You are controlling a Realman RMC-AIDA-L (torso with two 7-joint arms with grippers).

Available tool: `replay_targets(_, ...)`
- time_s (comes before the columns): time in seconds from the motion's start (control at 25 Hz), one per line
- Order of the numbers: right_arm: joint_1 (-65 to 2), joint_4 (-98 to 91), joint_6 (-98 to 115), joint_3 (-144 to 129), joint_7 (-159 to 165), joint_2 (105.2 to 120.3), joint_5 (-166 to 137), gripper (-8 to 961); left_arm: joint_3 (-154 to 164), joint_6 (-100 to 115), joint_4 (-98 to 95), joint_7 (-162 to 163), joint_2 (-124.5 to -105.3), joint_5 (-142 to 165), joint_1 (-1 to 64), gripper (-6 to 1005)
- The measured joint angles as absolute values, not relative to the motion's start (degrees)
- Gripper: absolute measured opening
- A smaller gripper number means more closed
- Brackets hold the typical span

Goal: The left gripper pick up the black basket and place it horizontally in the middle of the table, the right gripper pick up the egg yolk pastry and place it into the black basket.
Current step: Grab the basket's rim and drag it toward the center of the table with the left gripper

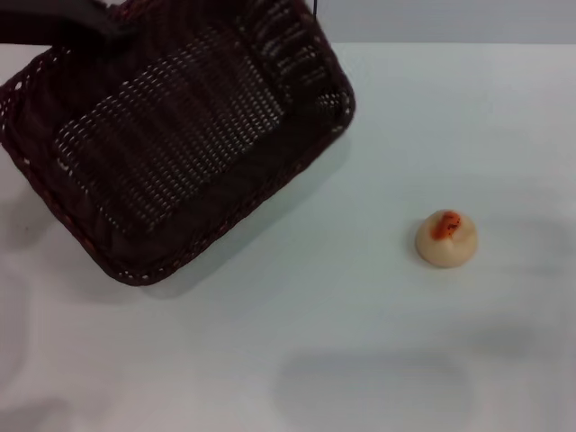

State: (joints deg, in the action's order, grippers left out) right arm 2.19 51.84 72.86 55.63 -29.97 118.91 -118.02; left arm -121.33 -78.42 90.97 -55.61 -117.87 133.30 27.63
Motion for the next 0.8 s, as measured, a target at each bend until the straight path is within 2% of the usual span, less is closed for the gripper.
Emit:
replay_targets(0.32,2.86,52.01,72.92,55.34,-29.97,119.10,-117.08,685,-125.12,-85.69,89.73,-67.60,-117.03,127.25,30.95,207)
replay_targets(0.6,3.25,51.87,72.95,55.10,-29.97,119.11,-116.20,684,-126.52,-93.95,85.55,-78.58,-114.44,119.53,33.40,213)
replay_targets(0.8,3.83,52.03,73.38,54.91,-29.97,119.22,-116.18,684,-126.46,-97.77,84.02,-83.05,-114.26,118.84,34.83,217)
